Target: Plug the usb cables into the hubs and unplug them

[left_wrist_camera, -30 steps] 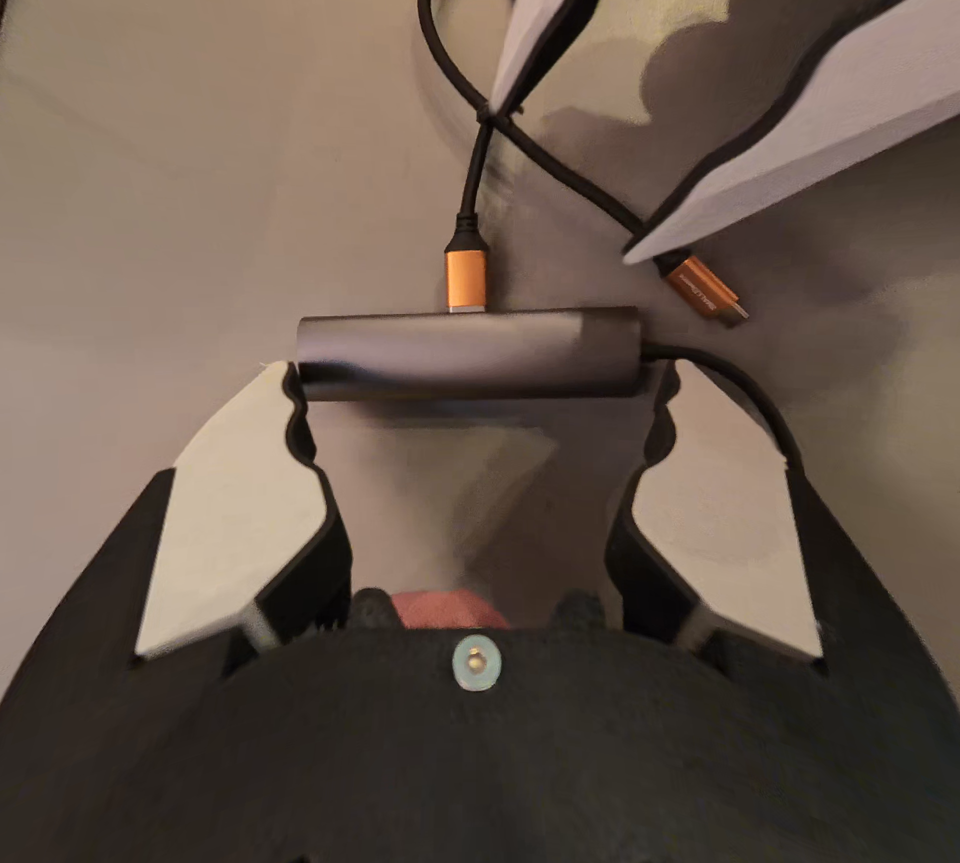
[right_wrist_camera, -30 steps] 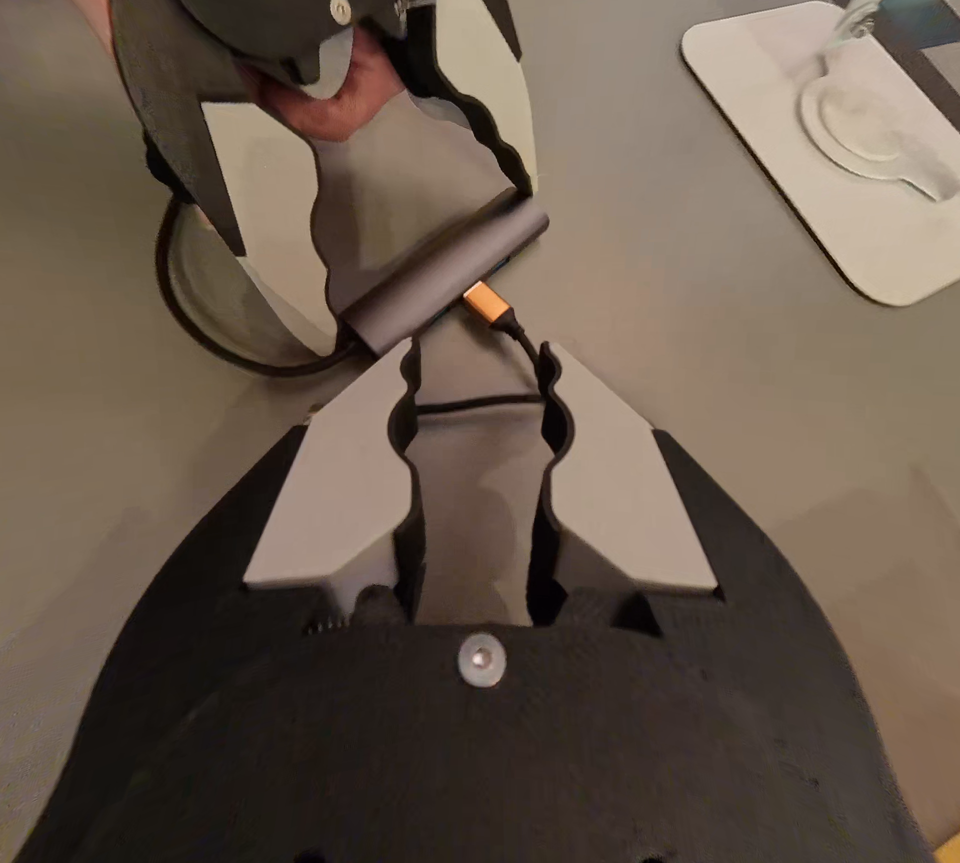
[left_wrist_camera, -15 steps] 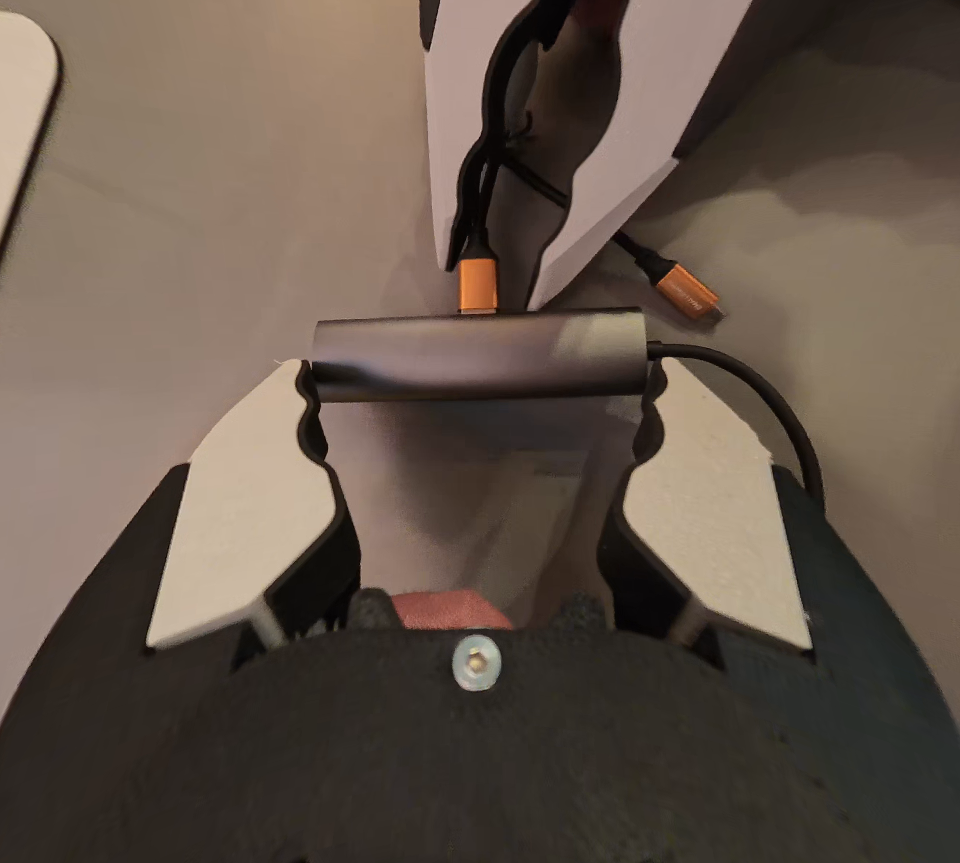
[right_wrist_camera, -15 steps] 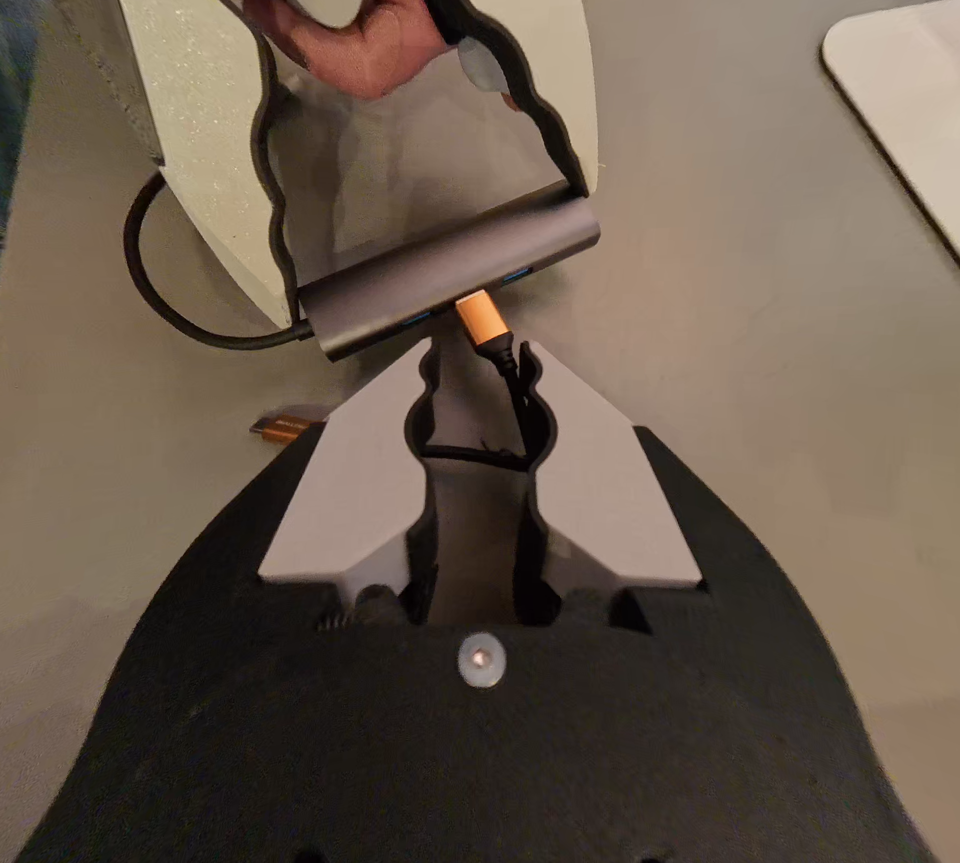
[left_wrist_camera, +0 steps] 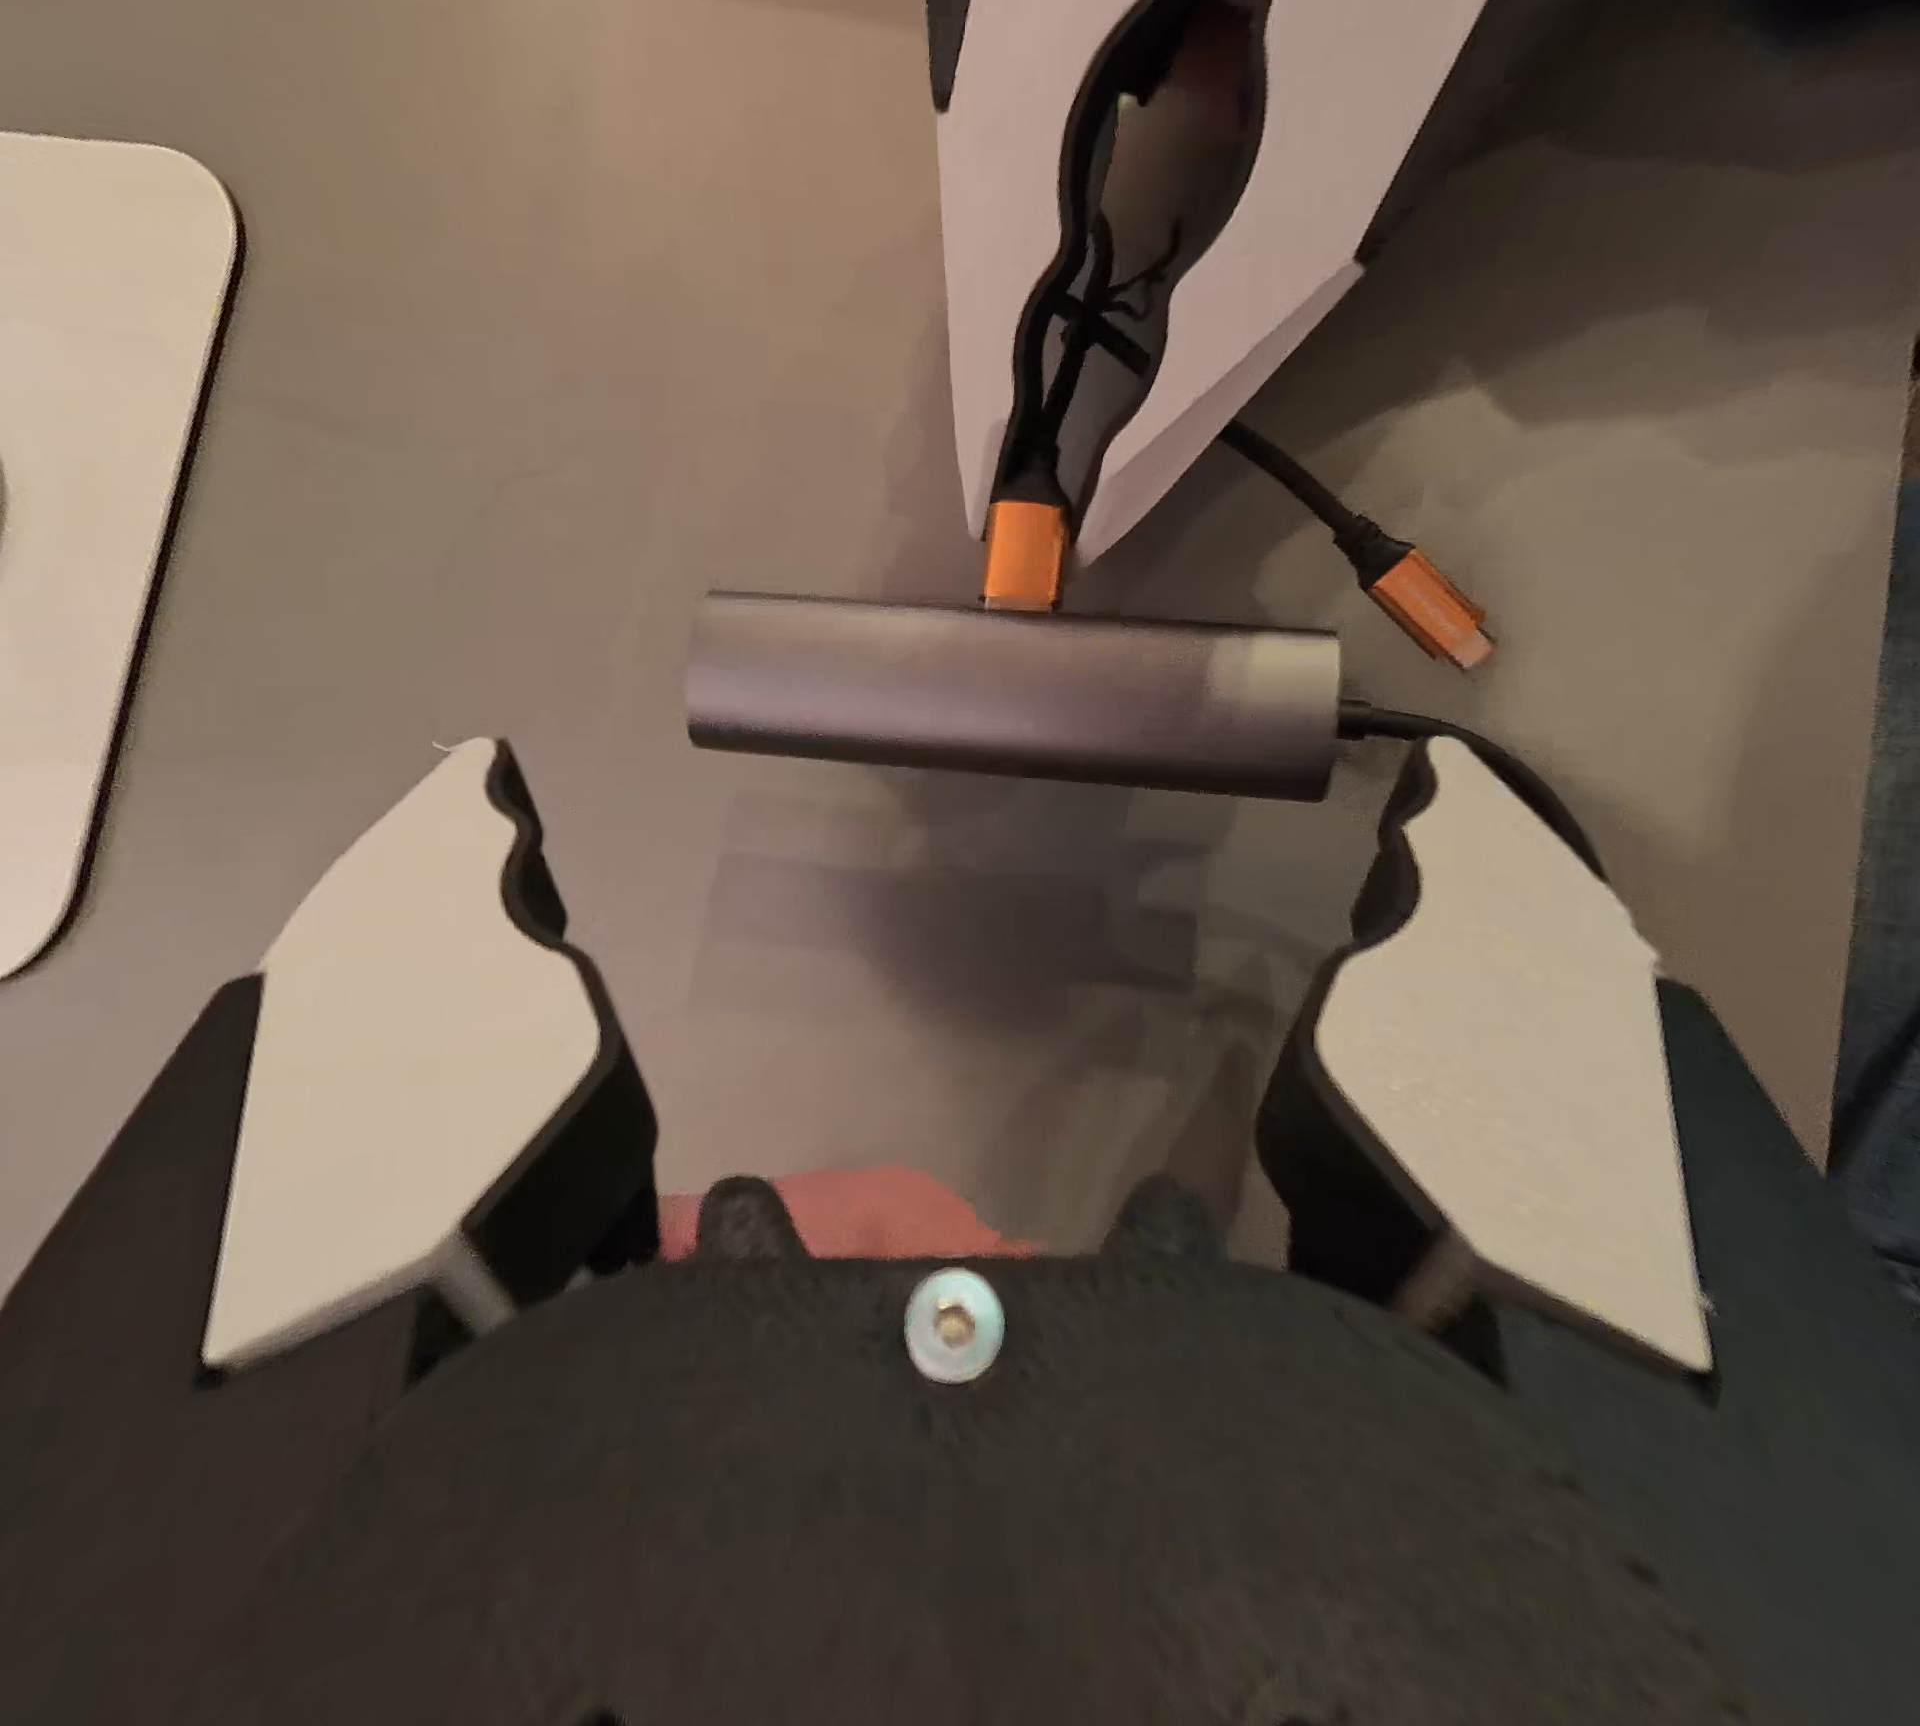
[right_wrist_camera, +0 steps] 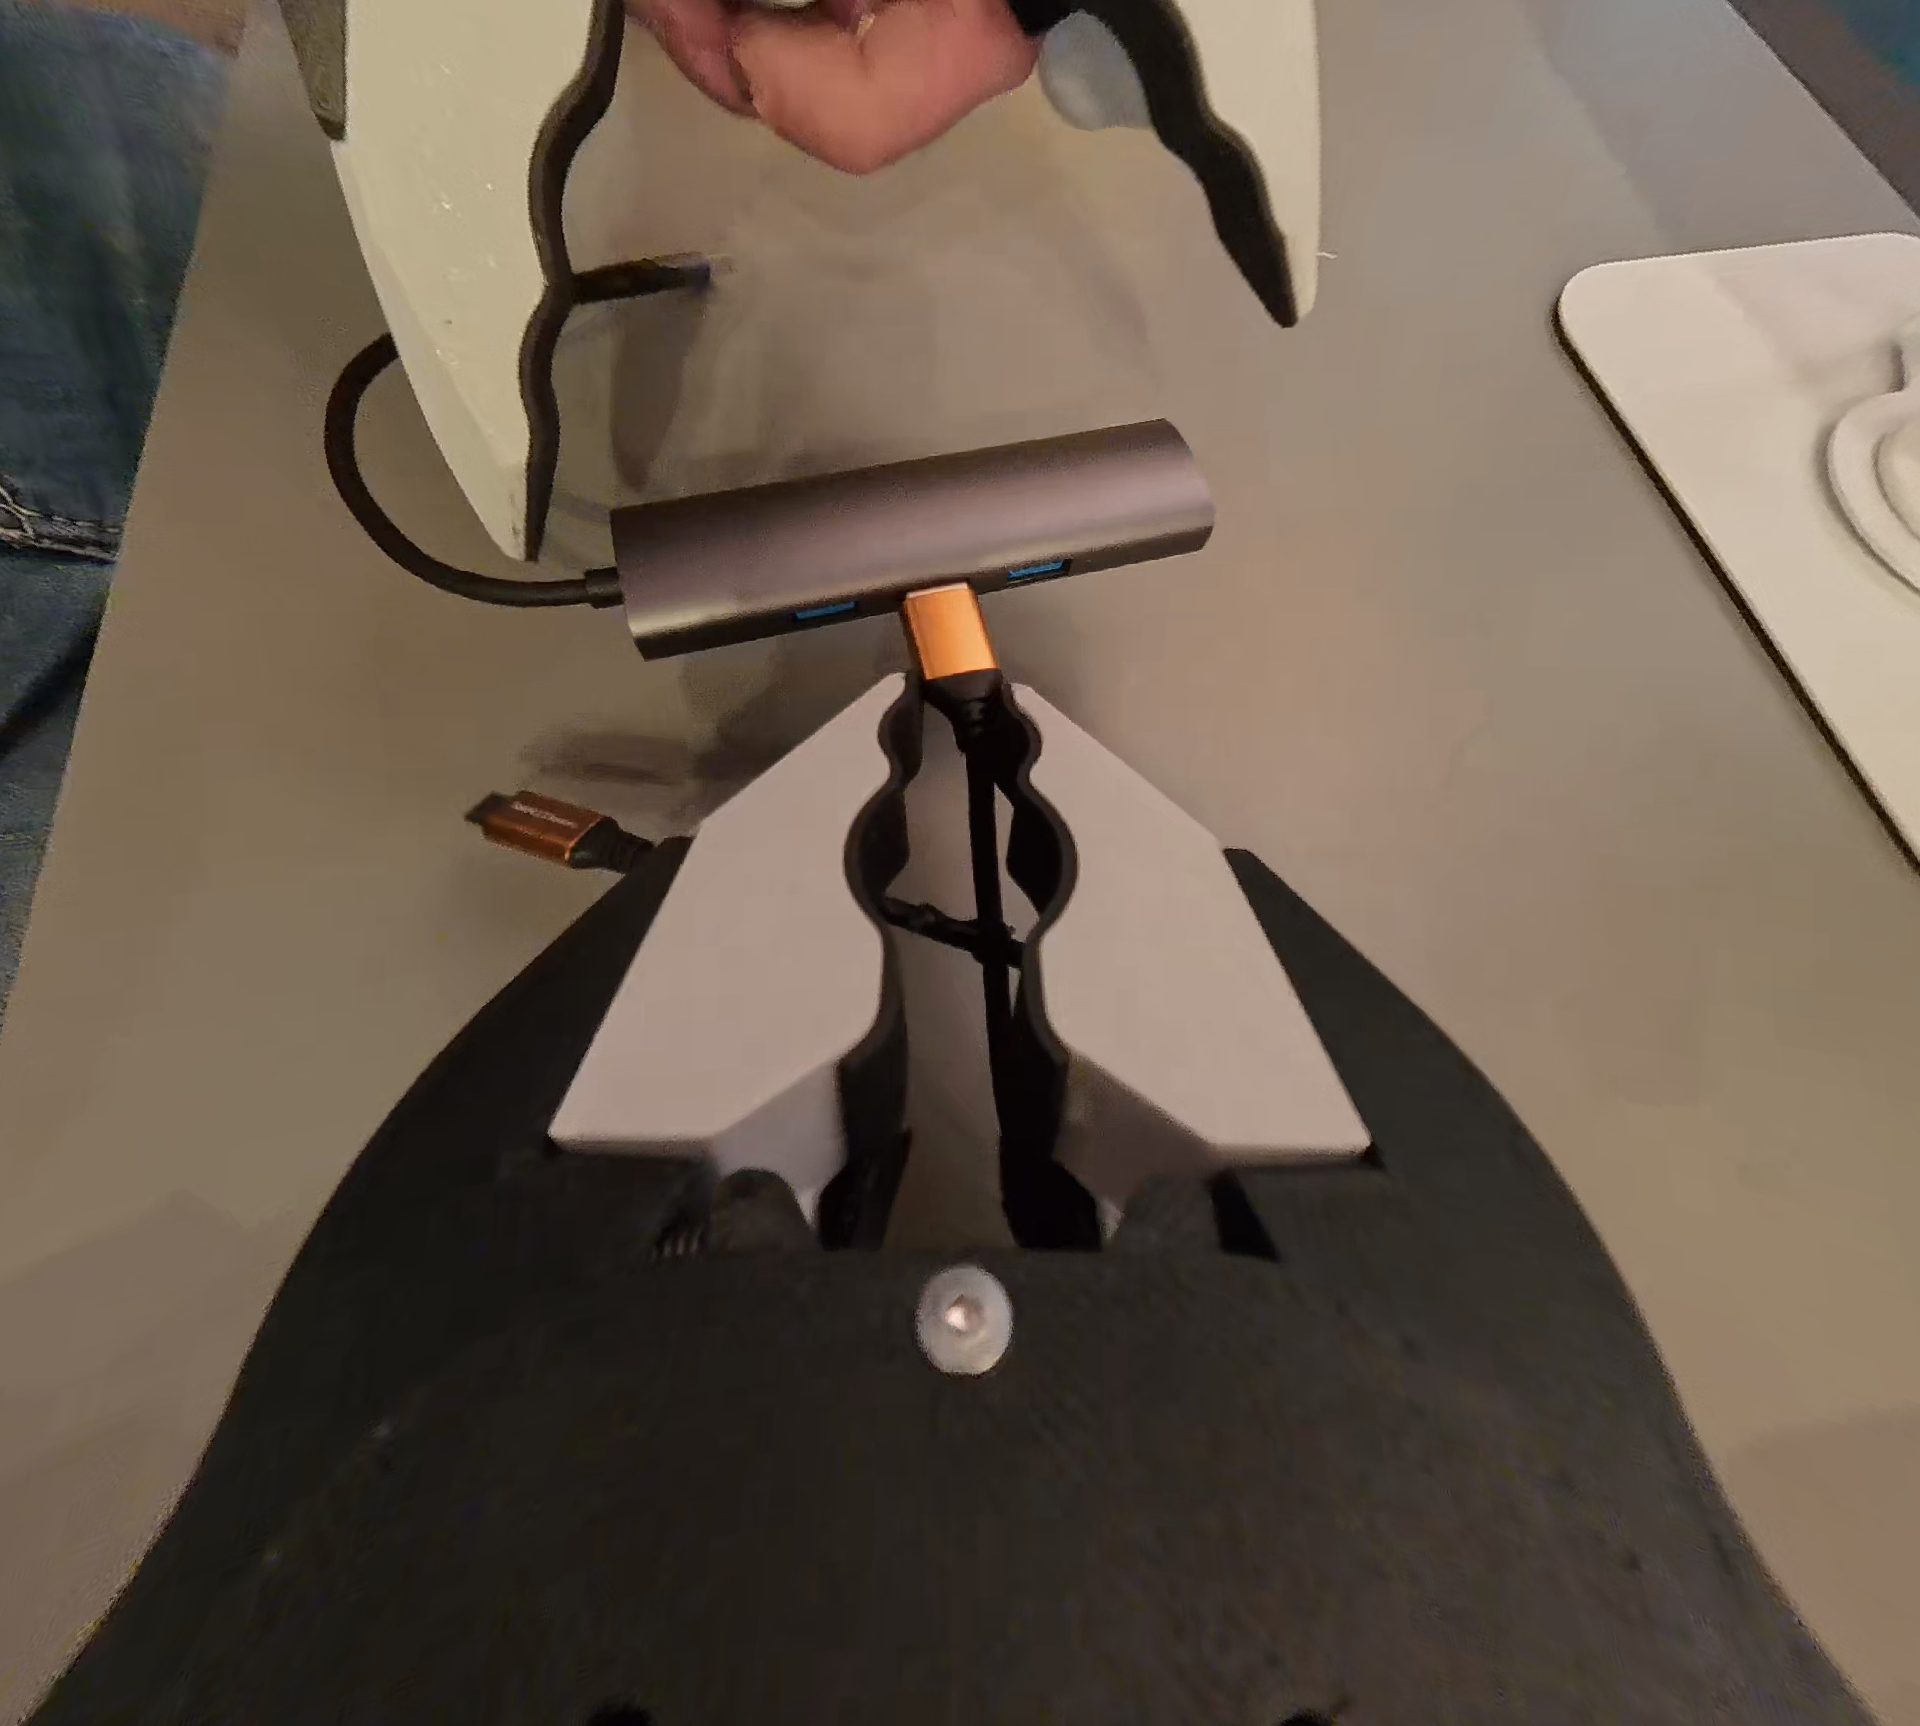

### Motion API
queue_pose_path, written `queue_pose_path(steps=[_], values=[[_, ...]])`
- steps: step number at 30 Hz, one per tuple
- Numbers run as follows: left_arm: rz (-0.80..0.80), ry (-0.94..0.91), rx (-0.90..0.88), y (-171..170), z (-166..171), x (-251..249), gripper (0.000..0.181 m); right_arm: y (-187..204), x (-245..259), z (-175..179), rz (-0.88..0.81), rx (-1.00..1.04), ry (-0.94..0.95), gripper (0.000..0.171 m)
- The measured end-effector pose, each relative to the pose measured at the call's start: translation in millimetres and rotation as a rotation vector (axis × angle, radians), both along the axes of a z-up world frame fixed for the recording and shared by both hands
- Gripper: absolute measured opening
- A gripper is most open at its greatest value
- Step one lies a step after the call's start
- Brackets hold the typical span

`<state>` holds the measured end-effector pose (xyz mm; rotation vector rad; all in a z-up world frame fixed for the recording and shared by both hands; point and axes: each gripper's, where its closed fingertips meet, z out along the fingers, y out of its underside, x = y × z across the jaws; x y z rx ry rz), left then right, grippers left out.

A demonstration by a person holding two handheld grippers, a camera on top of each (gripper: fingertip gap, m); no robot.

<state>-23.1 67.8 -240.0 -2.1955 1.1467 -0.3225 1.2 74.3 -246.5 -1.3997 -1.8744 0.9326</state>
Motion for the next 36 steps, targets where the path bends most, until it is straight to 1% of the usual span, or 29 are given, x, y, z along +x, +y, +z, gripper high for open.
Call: queue_pose_path(steps=[1, 4, 7, 10, 13, 17, 20, 25, 29, 32, 33, 36], values=[[-0.019, 0.026, 0.003, -1.4, 2.2, 0.5, 0.146, -1.0, -0.9, 0.0, 0.000, 0.019, -0.009, 0.010], [-0.057, 0.046, 0.001, -1.8, 14.6, 4.0, 0.146, -3.3, -4.6, 4.3, -0.004, 0.035, -0.008, 0.010], [-0.081, 0.050, -0.036, -2.8, 18.3, 12.7, 0.146, -2.4, -7.7, 8.1, -0.016, 0.049, -0.004, 0.010], [-0.096, 0.149, -0.073, -4.6, 4.6, 12.7, 0.146, -4.4, -9.9, 13.5, -0.016, 0.038, 0.013, 0.010], [-0.079, 0.157, -0.105, -4.9, -4.0, 11.6, 0.146, -5.0, -9.8, 20.1, -0.027, 0.004, 0.039, 0.009], [-0.087, 0.132, -0.103, -4.6, -3.5, 12.4, 0.146, -7.6, -9.2, 25.9, -0.020, -0.057, 0.081, 0.009], [-0.099, 0.144, -0.119, -4.7, -7.7, 10.9, 0.142, -9.5, -9.8, 30.1, -0.014, -0.070, 0.098, 0.008], [-0.133, 0.200, -0.111, -2.0, -12.6, 7.9, 0.141, -10.3, -11.0, 33.8, -0.011, -0.081, 0.105, 0.006], [-0.144, 0.191, -0.120, -1.6, -10.4, 8.3, 0.140, -9.5, -10.1, 33.6, -0.006, -0.110, 0.116, 0.007], [-0.140, 0.173, -0.160, -4.0, -10.8, 8.6, 0.140, -9.9, -9.7, 31.2, 0.002, -0.110, 0.113, 0.007], [-0.132, 0.165, -0.174, -4.0, -10.6, 7.7, 0.135, -10.2, -9.8, 30.9, 0.005, -0.110, 0.118, 0.008], [-0.128, 0.125, -0.222, -6.5, -9.1, 7.2, 0.135, -11.0, -10.7, 34.1, 0.002, -0.135, 0.152, 0.013]])
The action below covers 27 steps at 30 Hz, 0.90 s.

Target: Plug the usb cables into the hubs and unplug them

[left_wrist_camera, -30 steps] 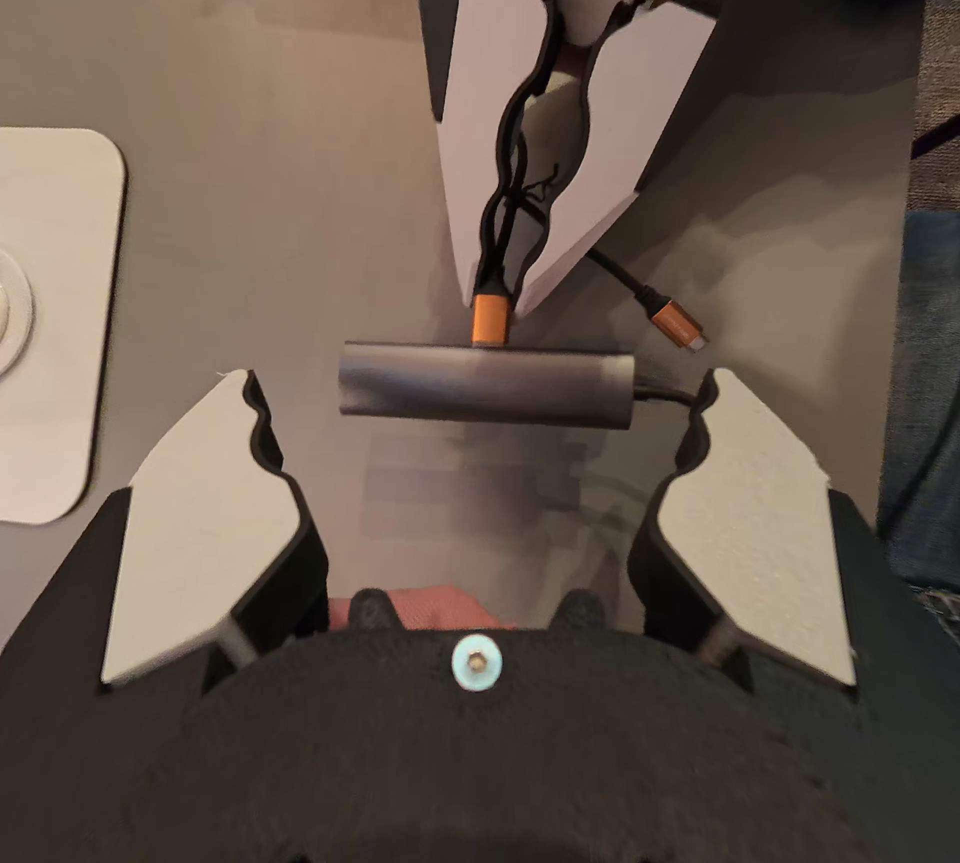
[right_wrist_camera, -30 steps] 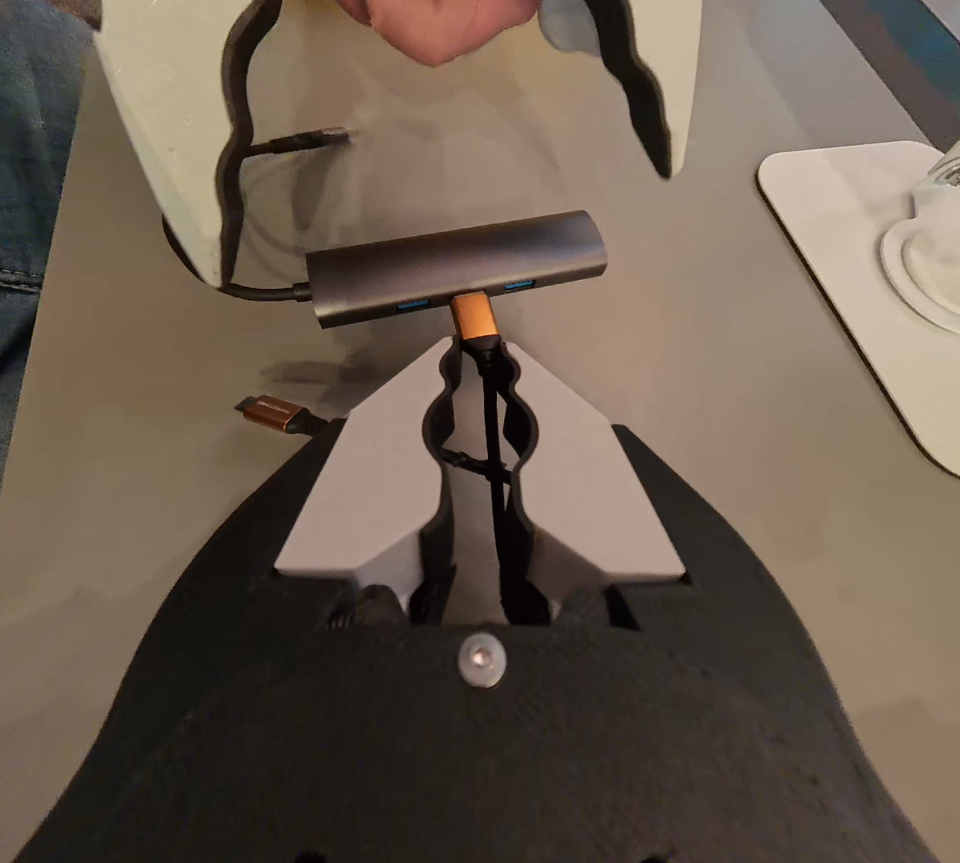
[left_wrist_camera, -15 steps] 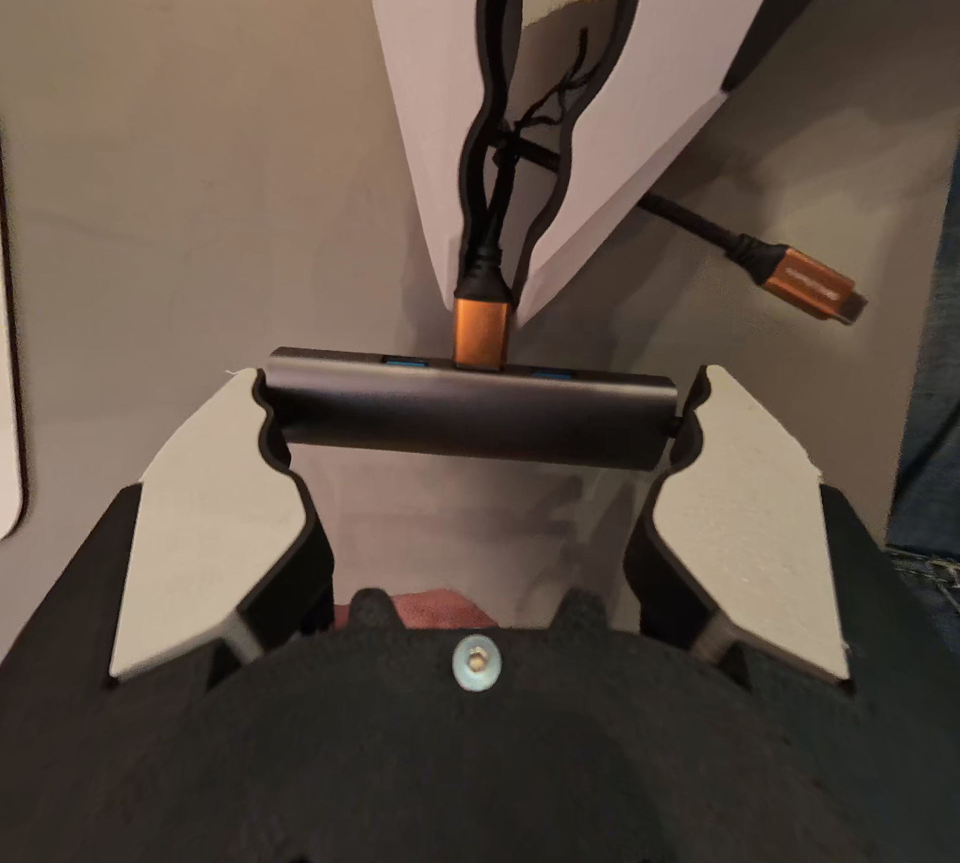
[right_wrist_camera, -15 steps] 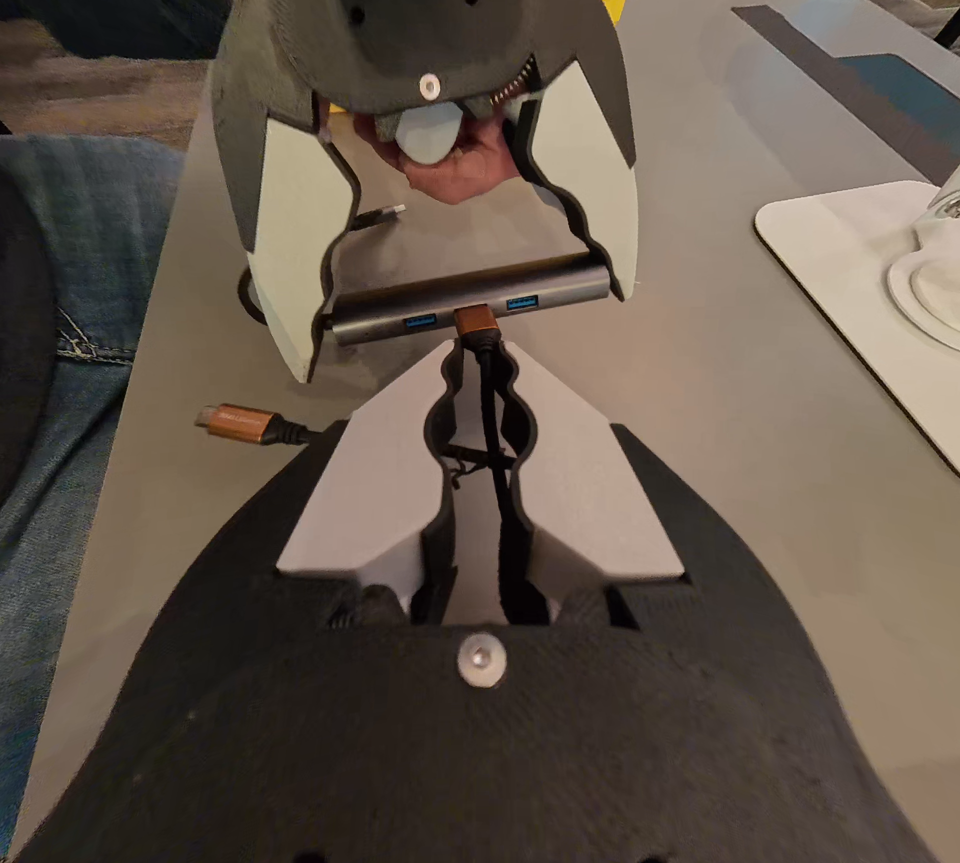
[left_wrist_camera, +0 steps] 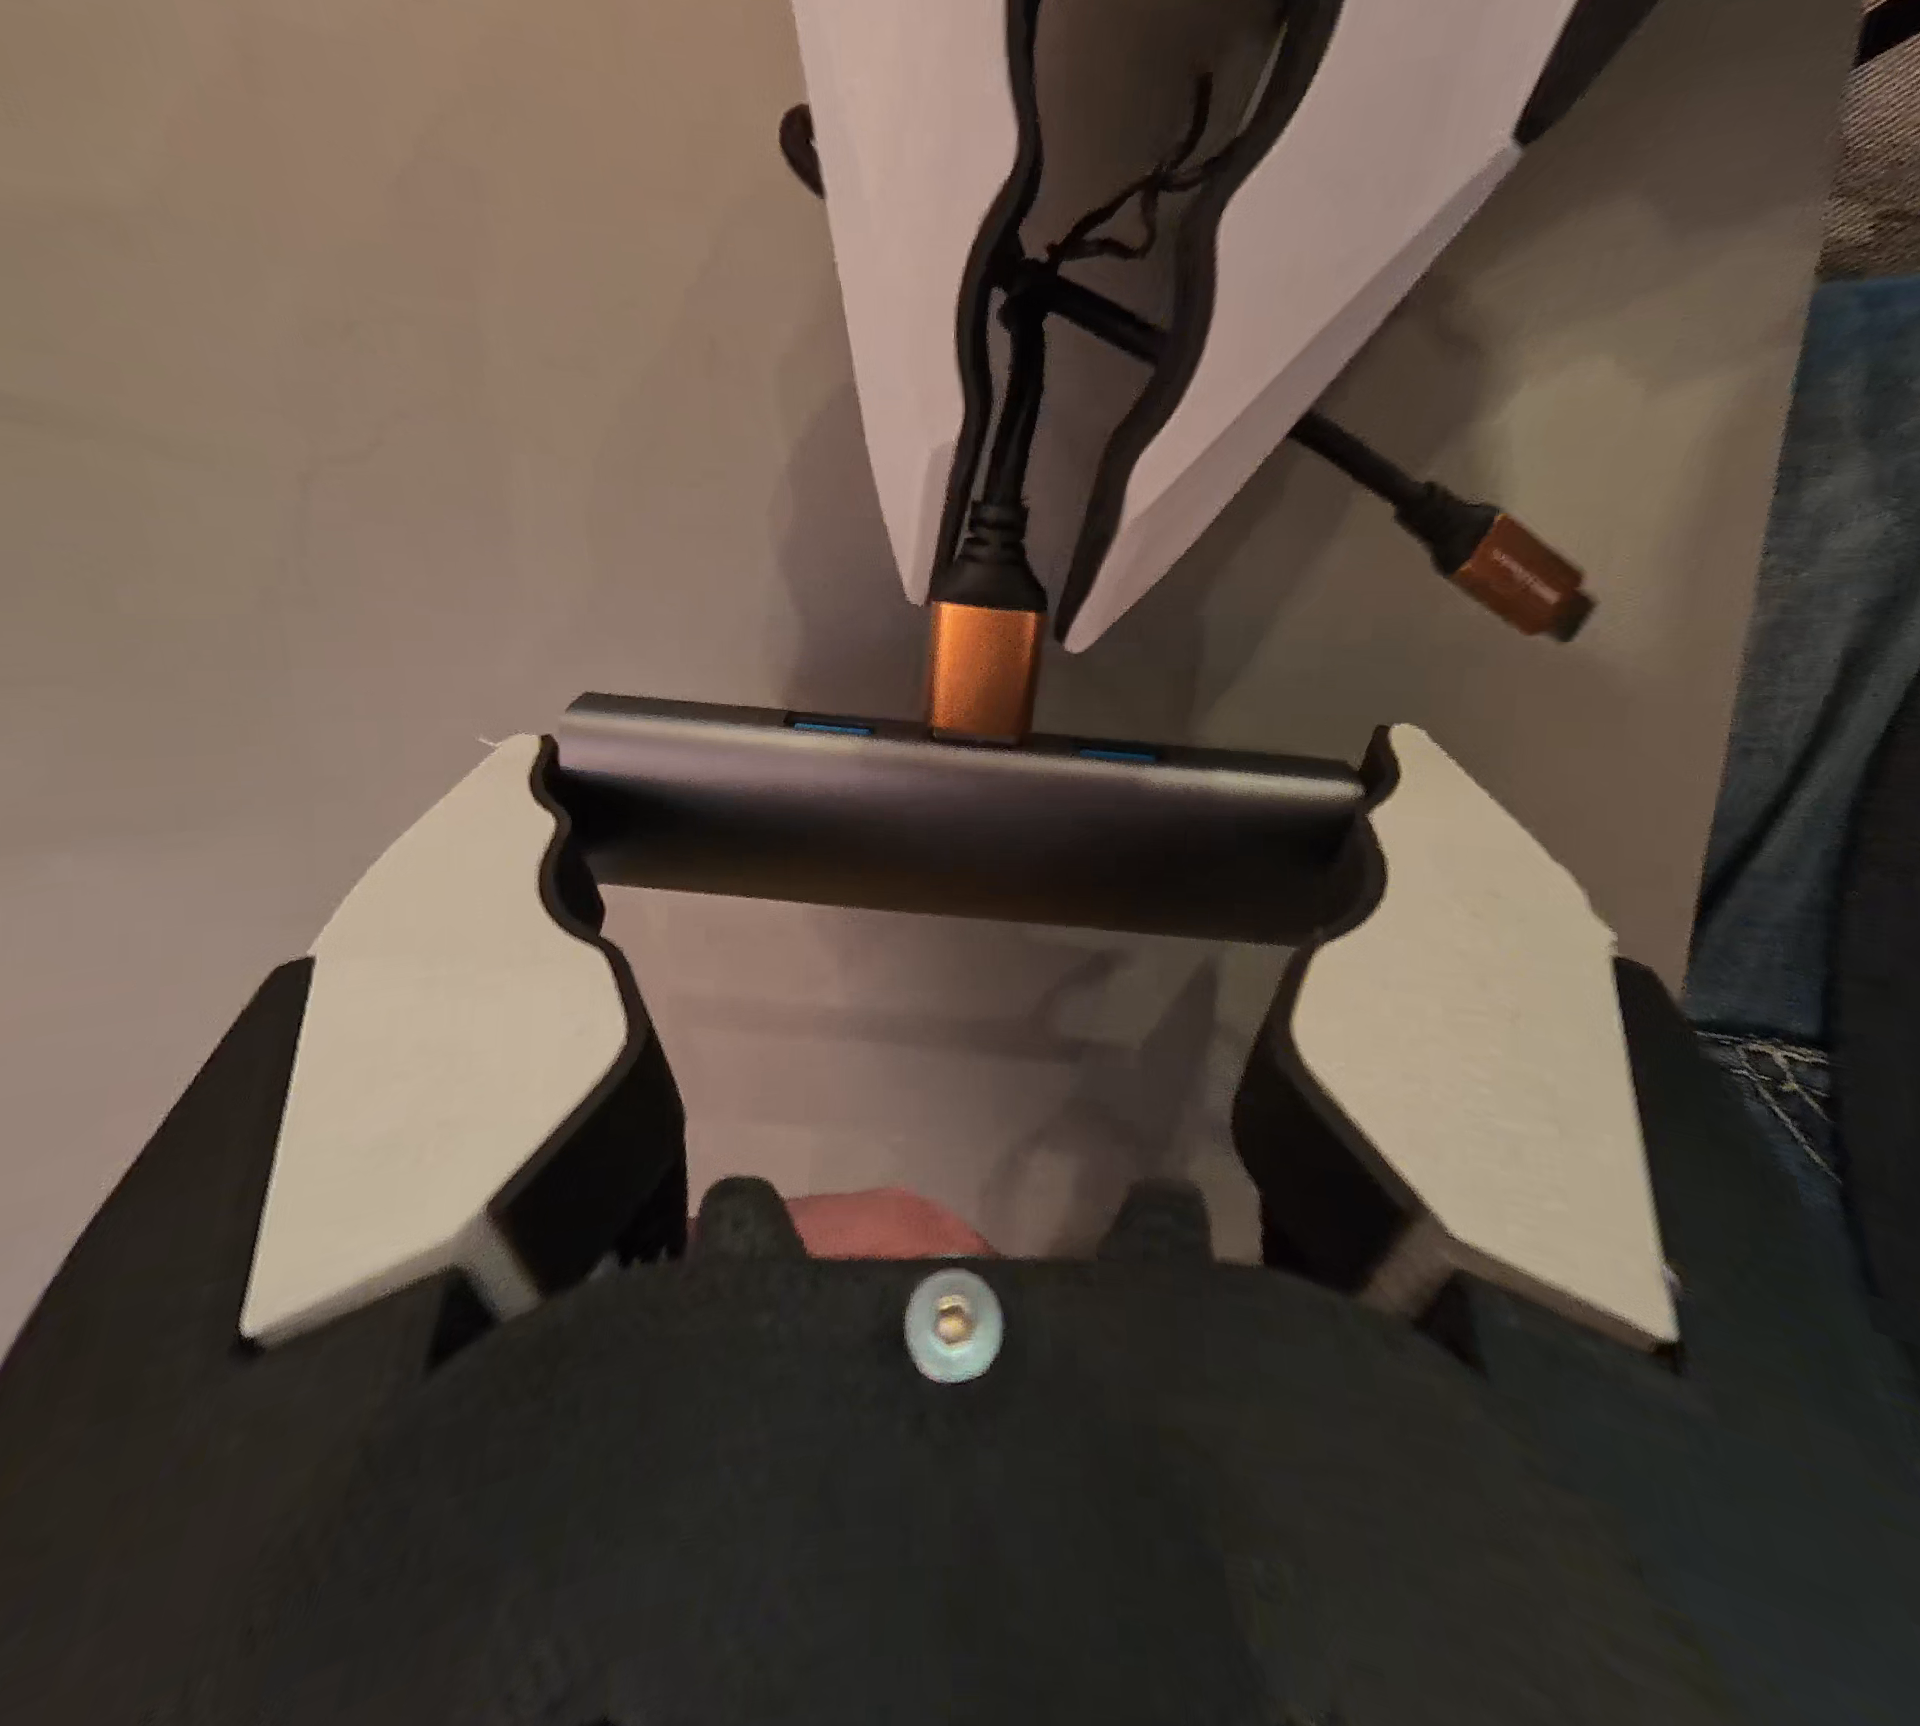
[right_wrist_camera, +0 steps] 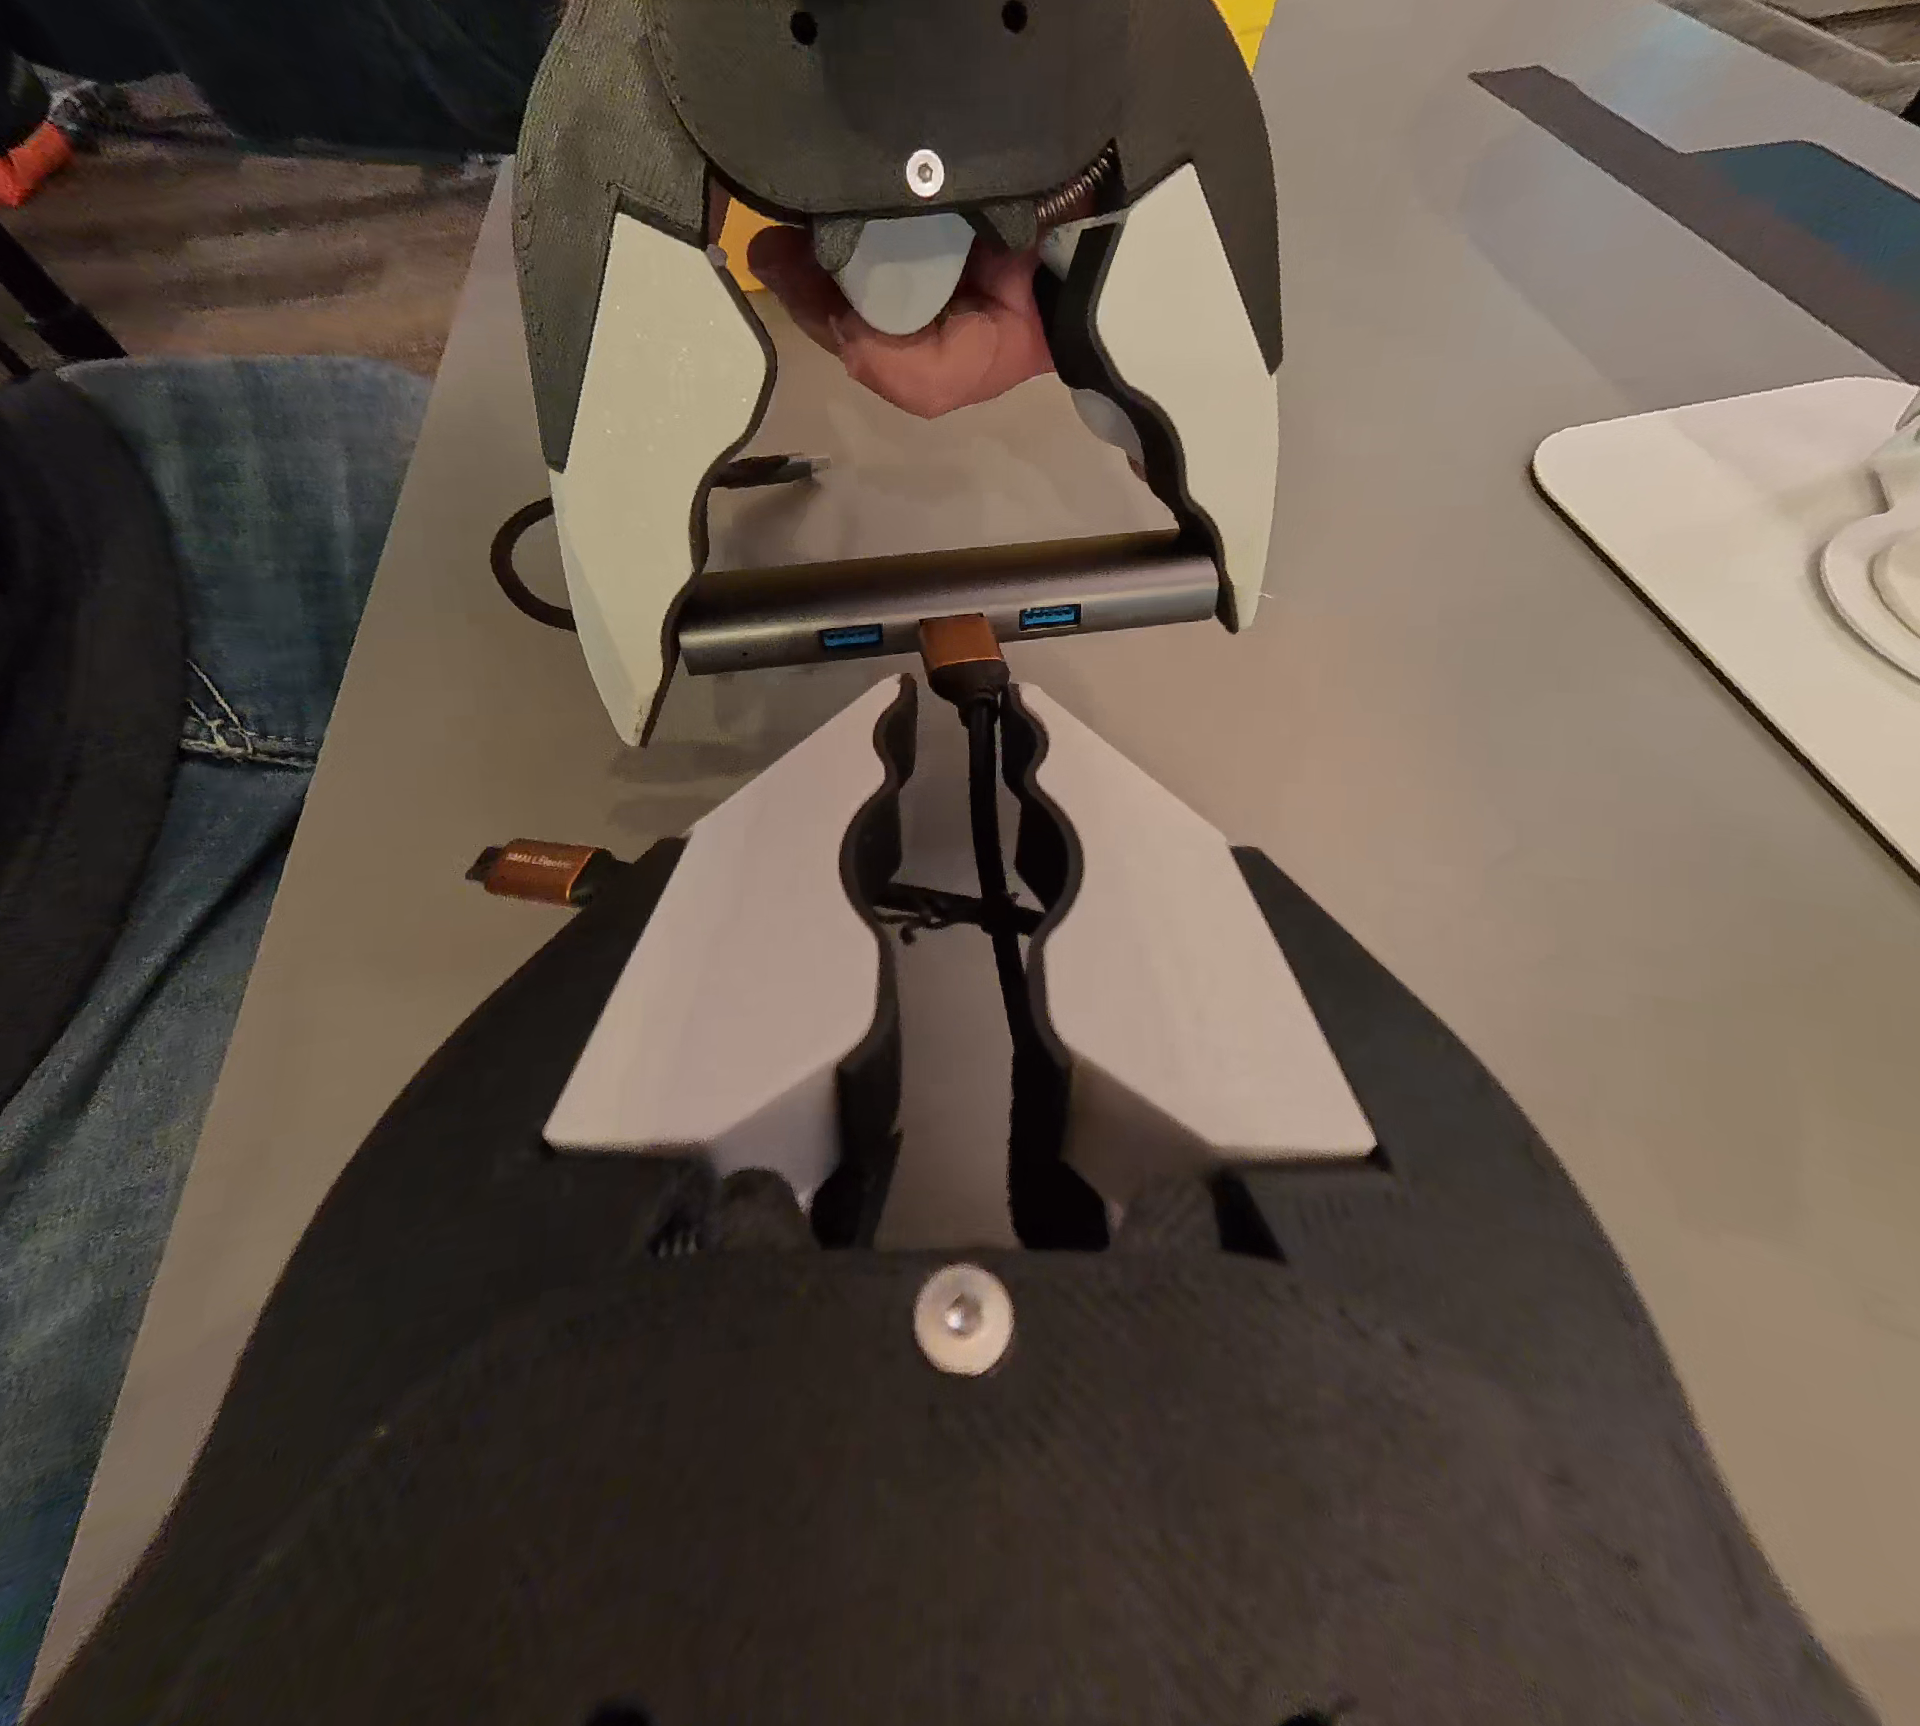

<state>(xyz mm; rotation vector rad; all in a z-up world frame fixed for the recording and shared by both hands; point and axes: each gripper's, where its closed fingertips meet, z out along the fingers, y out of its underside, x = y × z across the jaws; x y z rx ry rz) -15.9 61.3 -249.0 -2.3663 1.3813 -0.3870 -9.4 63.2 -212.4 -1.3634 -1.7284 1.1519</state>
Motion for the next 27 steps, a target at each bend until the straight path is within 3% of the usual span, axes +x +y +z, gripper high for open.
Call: queue_pose_path(steps=[9, 13, 14, 20, 25, 27], values=[[0.007, -0.003, -0.023, -1.7, 3.8, -4.3, 0.135, -4.1, -6.2, 8.2, 0.008, -0.118, 0.093, 0.023], [-0.010, 0.009, -0.025, -4.6, 3.0, -3.6, 0.134, -3.6, -10.3, 5.7, 0.004, -0.100, 0.087, 0.011], [-0.015, 0.011, -0.024, -5.6, 2.7, -3.1, 0.135, -2.2, -10.5, 6.8, 0.000, -0.106, 0.095, 0.000], [-0.002, 0.000, -0.008, -2.9, 5.4, -5.1, 0.134, -3.0, -9.2, 11.7, 0.007, -0.125, 0.122, 0.000], [0.010, 0.001, -0.017, -2.6, 5.1, -7.8, 0.134, -4.3, -7.4, 1.4, 0.017, -0.064, 0.061, 0.036], [0.015, -0.014, -0.020, -2.3, 7.2, -6.1, 0.134, -5.3, -9.8, 0.9, 0.018, -0.069, 0.068, 0.037]])
